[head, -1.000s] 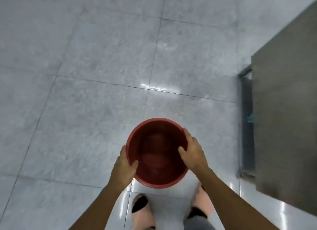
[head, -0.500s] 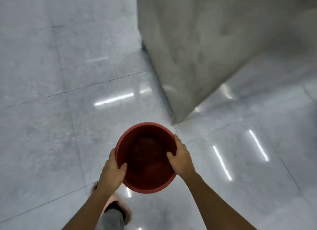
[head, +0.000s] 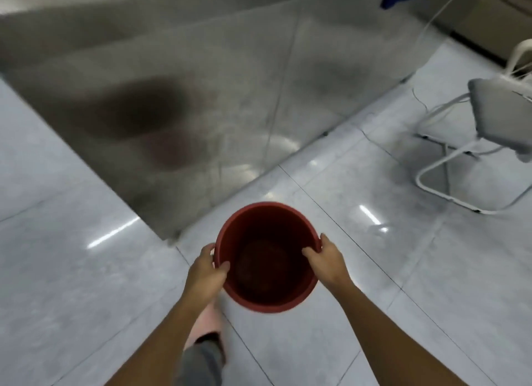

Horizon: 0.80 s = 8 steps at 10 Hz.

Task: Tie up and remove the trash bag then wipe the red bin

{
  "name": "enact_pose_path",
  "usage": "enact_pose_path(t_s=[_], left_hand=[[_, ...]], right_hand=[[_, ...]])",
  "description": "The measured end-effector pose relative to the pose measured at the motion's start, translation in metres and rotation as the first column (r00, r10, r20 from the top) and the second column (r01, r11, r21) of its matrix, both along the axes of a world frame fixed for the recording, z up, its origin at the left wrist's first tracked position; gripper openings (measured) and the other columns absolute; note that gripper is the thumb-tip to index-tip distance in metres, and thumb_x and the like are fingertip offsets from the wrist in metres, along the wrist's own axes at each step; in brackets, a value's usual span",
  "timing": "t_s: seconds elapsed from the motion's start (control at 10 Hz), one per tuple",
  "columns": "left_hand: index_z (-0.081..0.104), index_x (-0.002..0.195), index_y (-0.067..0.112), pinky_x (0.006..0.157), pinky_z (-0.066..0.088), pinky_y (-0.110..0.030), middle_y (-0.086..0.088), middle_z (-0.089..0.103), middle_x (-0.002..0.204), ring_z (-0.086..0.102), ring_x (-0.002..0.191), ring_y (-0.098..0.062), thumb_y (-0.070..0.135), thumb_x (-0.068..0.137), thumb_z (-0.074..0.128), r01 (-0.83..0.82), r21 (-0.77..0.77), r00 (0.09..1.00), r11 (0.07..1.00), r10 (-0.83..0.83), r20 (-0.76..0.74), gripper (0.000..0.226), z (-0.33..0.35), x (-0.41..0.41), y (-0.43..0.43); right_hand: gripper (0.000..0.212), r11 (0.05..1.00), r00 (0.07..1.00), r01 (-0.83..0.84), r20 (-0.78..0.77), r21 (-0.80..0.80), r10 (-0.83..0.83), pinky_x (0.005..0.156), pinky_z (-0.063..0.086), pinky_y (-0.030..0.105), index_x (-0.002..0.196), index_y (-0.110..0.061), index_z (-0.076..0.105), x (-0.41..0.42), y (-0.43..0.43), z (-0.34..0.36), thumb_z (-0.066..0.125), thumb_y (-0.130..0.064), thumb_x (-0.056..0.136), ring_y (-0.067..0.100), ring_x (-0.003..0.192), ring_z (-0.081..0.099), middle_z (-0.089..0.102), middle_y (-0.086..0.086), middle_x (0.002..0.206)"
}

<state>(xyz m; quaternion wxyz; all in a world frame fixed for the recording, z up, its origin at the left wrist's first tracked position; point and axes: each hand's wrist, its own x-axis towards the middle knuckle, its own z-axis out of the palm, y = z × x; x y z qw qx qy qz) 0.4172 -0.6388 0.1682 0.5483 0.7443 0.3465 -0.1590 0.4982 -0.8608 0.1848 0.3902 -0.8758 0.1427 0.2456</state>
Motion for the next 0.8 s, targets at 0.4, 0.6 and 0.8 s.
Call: enact_pose_path(t_s=[0.4,0.6,0.8], left_hand=[[0.043,0.133,0.017,0.098,0.047,-0.051,-0.01,0.055,0.13,0.056,0.114,-0.032,0.019,0.086,0.063,-0.008,-0.061,0.999,0.998,0.005,-0.041,0.052,-0.149,0.2,-0.07],[0.042,0.135,0.024,0.099,0.047,-0.049,-0.005,0.058,0.127,0.057,0.114,-0.03,0.024,0.087,0.06,-0.024,-0.065,0.99,0.998,0.015,-0.139,0.051,-0.172,0.234,-0.078],[0.033,0.143,0.016,0.107,0.038,-0.045,-0.012,0.043,0.144,0.045,0.128,-0.033,0.031,0.092,0.052,0.073,0.004,0.973,0.997,-0.07,-0.219,0.056,-0.16,0.226,-0.085]], right_hand=[[0.041,0.972,0.964,0.192,-0.21,0.134,-0.162,0.102,0.047,0.052,0.129,-0.024,0.054,0.192,-0.069,-0.145,0.057,-0.03,0.088,0.03,0.113,0.059,0.063,0.005,0.124],[0.035,0.931,0.915,0.259,-0.374,0.256,-0.151,0.09,0.054,0.042,0.127,-0.014,0.056,0.223,-0.078,-0.181,0.055,-0.024,0.093,0.027,0.107,0.061,0.065,0.008,0.121],[0.036,0.961,0.93,0.171,-0.358,0.22,-0.083,0.086,0.047,0.035,0.128,-0.013,0.057,0.221,-0.075,-0.172,0.052,-0.03,0.096,0.024,0.112,0.058,0.062,0.006,0.123]])
